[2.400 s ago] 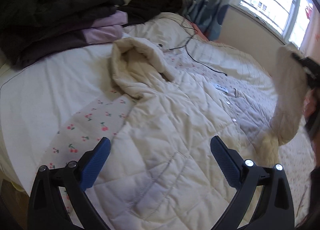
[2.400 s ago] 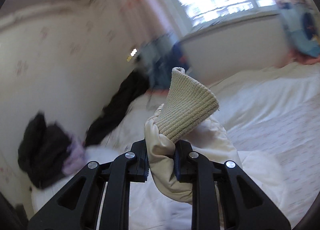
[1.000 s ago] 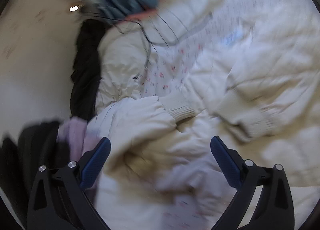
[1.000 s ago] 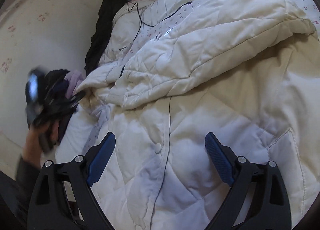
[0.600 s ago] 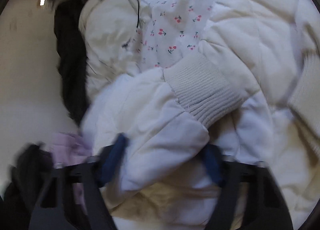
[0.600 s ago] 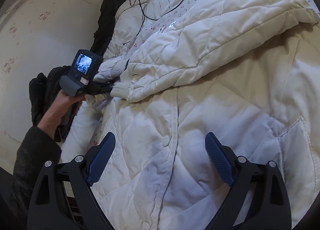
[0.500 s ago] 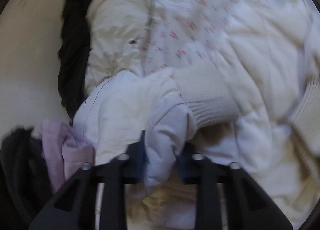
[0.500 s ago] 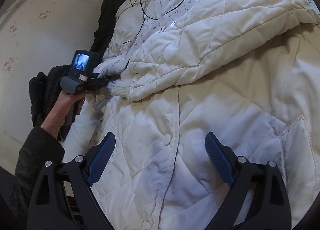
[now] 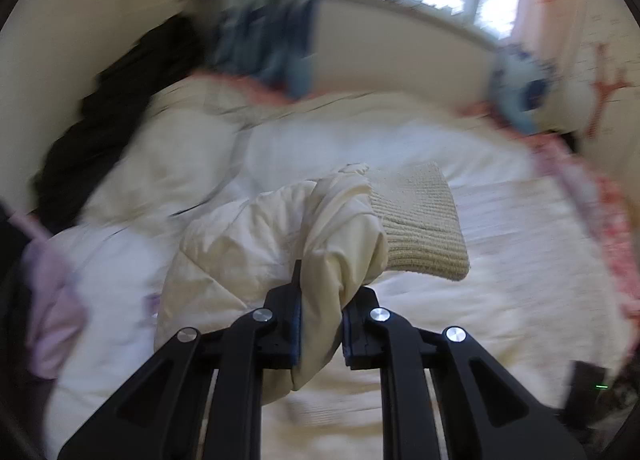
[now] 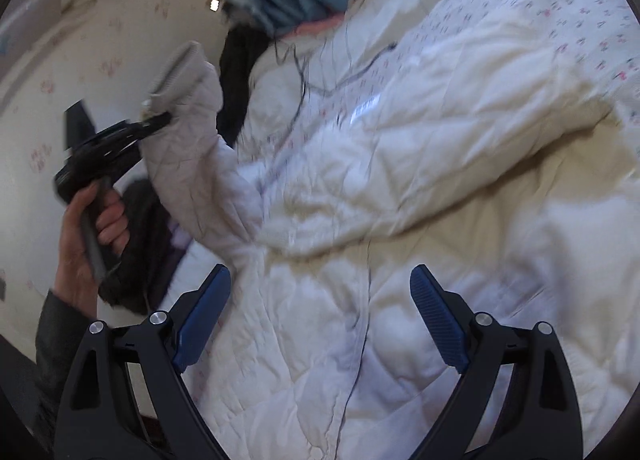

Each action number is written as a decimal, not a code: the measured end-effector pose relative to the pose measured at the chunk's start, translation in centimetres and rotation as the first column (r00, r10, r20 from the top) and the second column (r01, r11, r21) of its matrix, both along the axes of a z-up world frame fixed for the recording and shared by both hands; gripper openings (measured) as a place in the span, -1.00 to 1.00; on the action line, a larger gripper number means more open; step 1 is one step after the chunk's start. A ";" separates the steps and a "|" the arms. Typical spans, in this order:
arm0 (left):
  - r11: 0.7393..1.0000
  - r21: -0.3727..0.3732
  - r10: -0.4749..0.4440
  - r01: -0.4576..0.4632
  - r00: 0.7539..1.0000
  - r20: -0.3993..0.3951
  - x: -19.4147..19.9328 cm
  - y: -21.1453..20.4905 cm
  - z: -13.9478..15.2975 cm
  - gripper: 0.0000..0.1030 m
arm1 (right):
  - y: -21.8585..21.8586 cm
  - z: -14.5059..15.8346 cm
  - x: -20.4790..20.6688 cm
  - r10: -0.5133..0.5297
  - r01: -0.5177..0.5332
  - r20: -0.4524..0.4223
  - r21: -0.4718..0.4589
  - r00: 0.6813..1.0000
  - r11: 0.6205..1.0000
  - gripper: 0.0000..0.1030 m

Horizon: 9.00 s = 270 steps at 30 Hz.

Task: Fold large clothes

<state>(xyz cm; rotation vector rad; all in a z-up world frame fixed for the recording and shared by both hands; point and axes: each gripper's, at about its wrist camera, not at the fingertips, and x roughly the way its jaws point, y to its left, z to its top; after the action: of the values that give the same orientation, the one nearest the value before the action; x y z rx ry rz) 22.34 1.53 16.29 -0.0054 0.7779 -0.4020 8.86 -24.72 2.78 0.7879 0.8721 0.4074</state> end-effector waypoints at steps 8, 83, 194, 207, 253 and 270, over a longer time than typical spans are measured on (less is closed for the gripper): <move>0.942 -0.178 -0.297 0.285 0.954 -0.046 -4.5 -15.3 -4.5 -0.70 | -9.0 0.3 0.1 -0.193 0.188 -0.002 0.235 0.981 0.954 0.83; 0.920 -0.316 0.092 -0.231 0.912 -0.399 -28.2 22.8 -20.2 0.86 | -15.5 -4.2 -10.8 -0.051 0.012 -0.191 -0.196 0.980 0.980 0.56; 0.661 -0.748 -0.396 -0.063 0.817 -0.419 -44.5 17.8 -30.8 0.82 | -19.1 -12.1 -34.3 0.341 -0.249 -0.281 0.317 0.897 0.915 0.65; 0.735 -0.671 -0.207 -0.099 0.909 -0.361 -47.9 17.7 -24.3 -0.73 | -16.3 -4.4 -35.8 0.306 -0.334 0.136 0.334 0.942 0.881 -0.74; 0.608 -0.672 0.214 -0.423 0.902 -0.375 -10.1 16.0 -26.7 -0.44 | -20.2 -9.0 6.3 -0.224 0.236 -0.072 0.311 0.972 0.921 -0.47; 0.862 -0.502 0.042 -0.066 0.997 -0.059 -10.0 3.6 -12.8 0.63 | 0.8 3.7 9.6 0.169 -0.055 0.112 -0.653 0.979 0.755 0.71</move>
<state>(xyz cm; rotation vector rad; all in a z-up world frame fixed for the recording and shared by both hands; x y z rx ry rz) 12.36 5.16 3.48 -0.5307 0.6974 -0.5450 18.51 -23.88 6.46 0.0501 0.8301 0.2403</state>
